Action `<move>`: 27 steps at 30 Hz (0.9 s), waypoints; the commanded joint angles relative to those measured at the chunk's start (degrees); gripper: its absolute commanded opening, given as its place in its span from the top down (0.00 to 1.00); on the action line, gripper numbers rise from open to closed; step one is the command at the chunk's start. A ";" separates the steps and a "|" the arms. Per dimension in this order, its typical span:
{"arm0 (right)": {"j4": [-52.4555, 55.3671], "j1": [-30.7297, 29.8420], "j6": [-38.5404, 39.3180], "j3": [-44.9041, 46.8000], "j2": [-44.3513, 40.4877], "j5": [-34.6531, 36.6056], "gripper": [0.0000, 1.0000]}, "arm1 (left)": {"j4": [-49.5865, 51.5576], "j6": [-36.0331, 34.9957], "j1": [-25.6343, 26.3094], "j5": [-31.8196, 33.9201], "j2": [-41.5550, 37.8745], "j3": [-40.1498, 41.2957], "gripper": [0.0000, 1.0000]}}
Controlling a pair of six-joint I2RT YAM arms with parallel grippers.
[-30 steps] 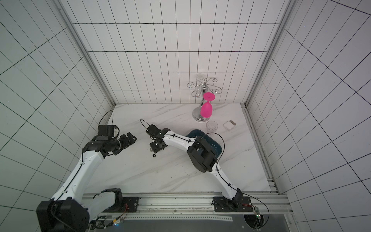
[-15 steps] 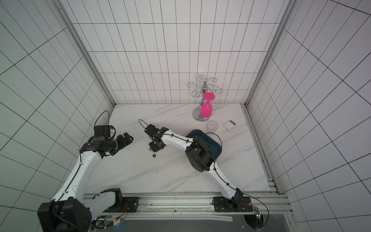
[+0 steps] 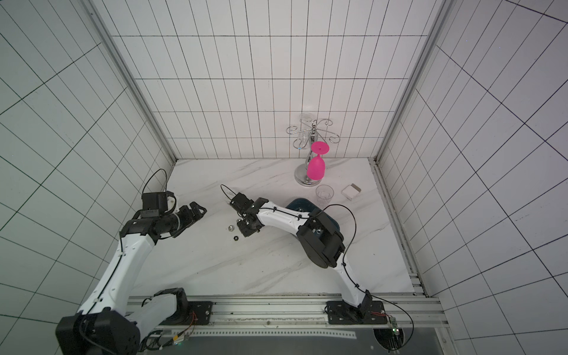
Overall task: Put the nuts on the desktop into the storage box
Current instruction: Pick up the nut from the center of the board, then place the nut in the storage box.
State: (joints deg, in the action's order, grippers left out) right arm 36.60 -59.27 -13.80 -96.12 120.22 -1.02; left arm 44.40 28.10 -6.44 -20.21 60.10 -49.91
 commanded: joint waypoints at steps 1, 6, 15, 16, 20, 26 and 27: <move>-3.46 2.71 -2.00 3.65 -9.24 1.02 0.84 | -3.23 2.12 3.85 -1.07 -0.47 -0.23 0.02; -3.46 8.80 -2.67 12.46 -19.26 2.36 0.83 | -9.15 6.43 15.56 2.28 1.54 0.32 0.02; -0.49 22.92 -2.79 23.34 -25.70 3.15 0.83 | -17.04 8.38 29.24 4.07 9.22 -2.31 0.02; -0.24 24.01 -3.04 24.15 -25.79 3.57 0.83 | -17.15 8.27 29.75 4.05 9.93 -2.69 0.02; 0.05 28.01 -4.86 27.94 -25.75 3.81 0.83 | -17.67 8.03 30.60 4.14 11.84 -3.53 0.02; -0.54 29.12 -4.83 30.95 -23.96 2.81 0.82 | -17.62 7.57 30.60 4.79 13.35 -4.78 0.02; -1.02 29.12 -4.74 31.40 -23.68 2.38 0.82 | -17.60 7.42 30.60 4.77 13.51 -5.00 0.02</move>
State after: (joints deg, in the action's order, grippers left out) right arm 35.44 -30.35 -17.87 -65.82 95.48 2.09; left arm 28.23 36.03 23.97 -16.32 72.71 -52.77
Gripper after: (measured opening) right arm 0.216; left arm 0.976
